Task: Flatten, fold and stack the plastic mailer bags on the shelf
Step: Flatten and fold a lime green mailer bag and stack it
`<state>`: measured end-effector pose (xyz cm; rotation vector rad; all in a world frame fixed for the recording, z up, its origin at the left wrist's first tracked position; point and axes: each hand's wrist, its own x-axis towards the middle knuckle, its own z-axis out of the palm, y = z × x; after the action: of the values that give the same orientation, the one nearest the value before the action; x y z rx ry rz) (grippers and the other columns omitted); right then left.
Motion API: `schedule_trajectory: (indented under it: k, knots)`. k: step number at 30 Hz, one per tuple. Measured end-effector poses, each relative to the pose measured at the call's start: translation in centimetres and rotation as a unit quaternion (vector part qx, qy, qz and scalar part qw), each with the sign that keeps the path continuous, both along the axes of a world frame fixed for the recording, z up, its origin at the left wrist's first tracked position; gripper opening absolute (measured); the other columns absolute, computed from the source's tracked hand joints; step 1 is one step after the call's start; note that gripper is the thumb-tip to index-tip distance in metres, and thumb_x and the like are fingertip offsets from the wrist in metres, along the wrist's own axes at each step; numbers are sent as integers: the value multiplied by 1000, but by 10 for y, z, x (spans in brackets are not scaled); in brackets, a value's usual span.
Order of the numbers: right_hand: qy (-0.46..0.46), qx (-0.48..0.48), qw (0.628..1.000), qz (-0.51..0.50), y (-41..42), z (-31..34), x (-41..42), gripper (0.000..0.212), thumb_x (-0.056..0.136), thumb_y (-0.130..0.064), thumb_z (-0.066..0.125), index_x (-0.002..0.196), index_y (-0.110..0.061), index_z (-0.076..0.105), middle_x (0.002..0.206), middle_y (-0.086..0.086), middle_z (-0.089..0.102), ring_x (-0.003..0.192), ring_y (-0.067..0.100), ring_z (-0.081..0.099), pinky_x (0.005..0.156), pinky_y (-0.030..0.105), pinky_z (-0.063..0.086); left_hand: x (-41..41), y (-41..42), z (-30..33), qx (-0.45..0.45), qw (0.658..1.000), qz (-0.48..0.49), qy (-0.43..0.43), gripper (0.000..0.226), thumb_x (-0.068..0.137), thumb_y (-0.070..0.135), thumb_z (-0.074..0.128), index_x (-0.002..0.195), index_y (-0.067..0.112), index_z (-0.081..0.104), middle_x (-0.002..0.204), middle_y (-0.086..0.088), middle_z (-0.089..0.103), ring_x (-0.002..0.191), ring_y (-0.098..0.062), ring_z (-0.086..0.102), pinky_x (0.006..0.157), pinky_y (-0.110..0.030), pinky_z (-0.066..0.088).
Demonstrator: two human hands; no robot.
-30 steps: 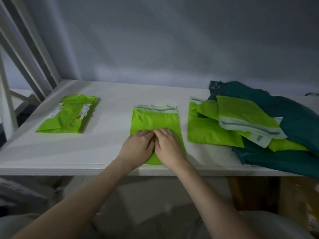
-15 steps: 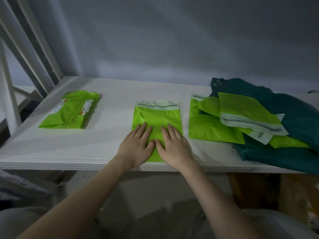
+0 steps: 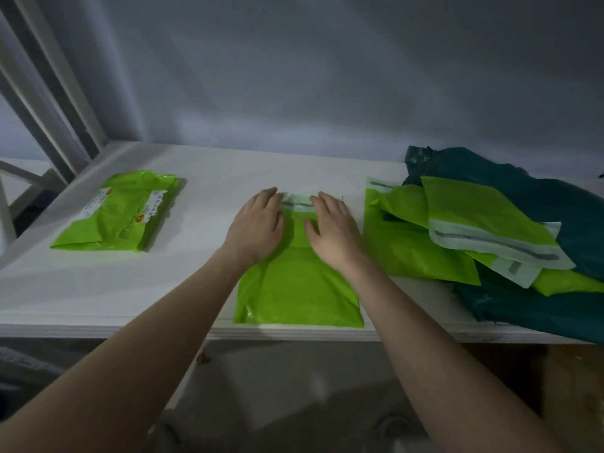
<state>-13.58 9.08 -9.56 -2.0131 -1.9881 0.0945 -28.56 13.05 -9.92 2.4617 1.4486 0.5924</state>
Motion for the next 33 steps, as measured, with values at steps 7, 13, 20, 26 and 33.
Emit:
schedule_trajectory:
  k: [7, 13, 20, 26, 33]
  knots:
    - [-23, -68, 996, 58, 16, -25, -5, 52, 100, -34, 31, 148, -17, 21, 157, -1, 17, 145, 16, 12, 118, 36, 10, 8, 6, -28, -34, 990, -39, 129, 53, 102, 33, 20, 150, 12, 14, 158, -3, 10, 146, -20, 7, 115, -31, 5]
    - [-25, -82, 996, -2, 13, -29, -2, 58, 98, -45, 28, 150, -22, 14, 159, 0, 6, 146, 17, 3, 118, 40, 3, 8, 5, -30, -66, 986, -6, 150, 56, 100, 41, 14, 151, 19, 3, 159, -1, -4, 146, -20, -5, 116, -36, 0]
    - [-9, -112, 990, -86, 14, -31, -3, 61, 98, -49, 19, 151, -21, 8, 159, 6, -4, 146, 18, -7, 115, 50, -7, 10, 5, -30, -85, 987, 55, 126, 66, 97, 48, 20, 150, 14, -1, 158, -3, -8, 145, -16, -9, 117, -41, -4]
    - [-38, -8, 996, -85, 9, -23, -2, 57, 100, -43, 19, 150, -15, 14, 159, 6, 8, 146, 23, 7, 116, 45, 8, 8, 4, -29, -30, 995, 76, 63, 70, 95, 53, 19, 150, 14, 4, 158, -14, -3, 146, -24, -3, 117, -40, -2]
    - [-7, 53, 994, -98, -3, 1, 14, 39, 91, -21, 46, 125, -2, 46, 123, 20, 49, 114, 36, 43, 92, 41, 35, -9, -1, 0, -21, 985, 148, -85, 47, 95, 34, 41, 135, 9, 40, 136, -16, 38, 124, -36, 41, 96, -48, 37]
